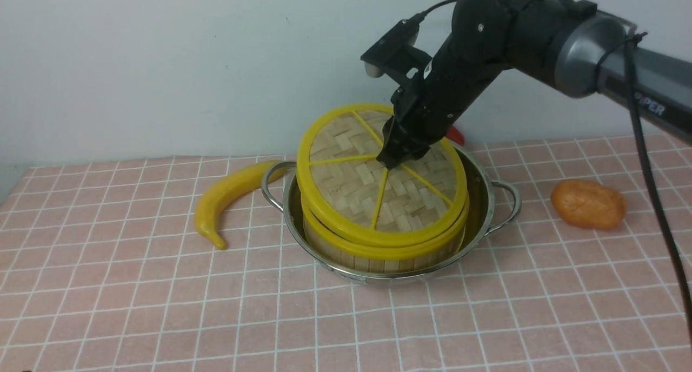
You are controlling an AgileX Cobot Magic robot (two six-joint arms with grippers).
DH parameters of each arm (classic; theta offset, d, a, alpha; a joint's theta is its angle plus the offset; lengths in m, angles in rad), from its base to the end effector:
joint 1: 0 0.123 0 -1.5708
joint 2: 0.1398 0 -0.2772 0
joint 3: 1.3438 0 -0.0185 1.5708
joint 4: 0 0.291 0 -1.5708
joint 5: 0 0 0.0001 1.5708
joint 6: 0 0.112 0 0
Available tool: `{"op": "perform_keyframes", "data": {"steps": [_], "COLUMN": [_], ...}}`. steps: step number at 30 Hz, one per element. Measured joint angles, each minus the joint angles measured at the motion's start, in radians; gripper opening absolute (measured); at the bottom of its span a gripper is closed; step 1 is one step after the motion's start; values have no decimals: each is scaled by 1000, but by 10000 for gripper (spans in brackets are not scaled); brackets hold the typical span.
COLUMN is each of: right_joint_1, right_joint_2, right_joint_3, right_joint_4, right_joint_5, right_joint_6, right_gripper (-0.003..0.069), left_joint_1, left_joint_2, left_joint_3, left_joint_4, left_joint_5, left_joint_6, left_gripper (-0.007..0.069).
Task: Place the steamer in the pot on the pink tablecloth, and put the lid on the steamer.
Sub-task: 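Place the bamboo steamer lid onto the steamer basket in the pot with the right gripper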
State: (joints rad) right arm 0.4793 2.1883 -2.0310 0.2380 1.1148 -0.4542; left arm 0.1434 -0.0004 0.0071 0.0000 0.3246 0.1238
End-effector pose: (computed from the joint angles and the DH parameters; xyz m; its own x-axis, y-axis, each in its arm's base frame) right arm 0.4543 0.2628 0.2215 -0.5909 -0.6825 -0.4303 -0.7709 0.6349 0.0516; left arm 0.1215 0.0175 0.1762 -0.2550 0.0879 -0.9629 -0.1123 0.9864 0.1198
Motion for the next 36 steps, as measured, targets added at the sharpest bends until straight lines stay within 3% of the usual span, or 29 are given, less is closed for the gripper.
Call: {"op": "perform_keyframes", "data": {"steps": [20,36], "right_joint_1": [0,0], "right_joint_2": [-94,-40], "right_joint_3": [-3,-3], "right_joint_4": [-31,9], "right_joint_5": [119,18], "right_joint_6": [15,3], "right_gripper": [146,146], "left_joint_1": [0,0], "left_joint_2": [0,0], "left_joint_3": [0,0], "left_joint_4": [0,0], "left_joint_5": [0,0], "left_joint_6": [0,0], "left_gripper": [243,243]}}
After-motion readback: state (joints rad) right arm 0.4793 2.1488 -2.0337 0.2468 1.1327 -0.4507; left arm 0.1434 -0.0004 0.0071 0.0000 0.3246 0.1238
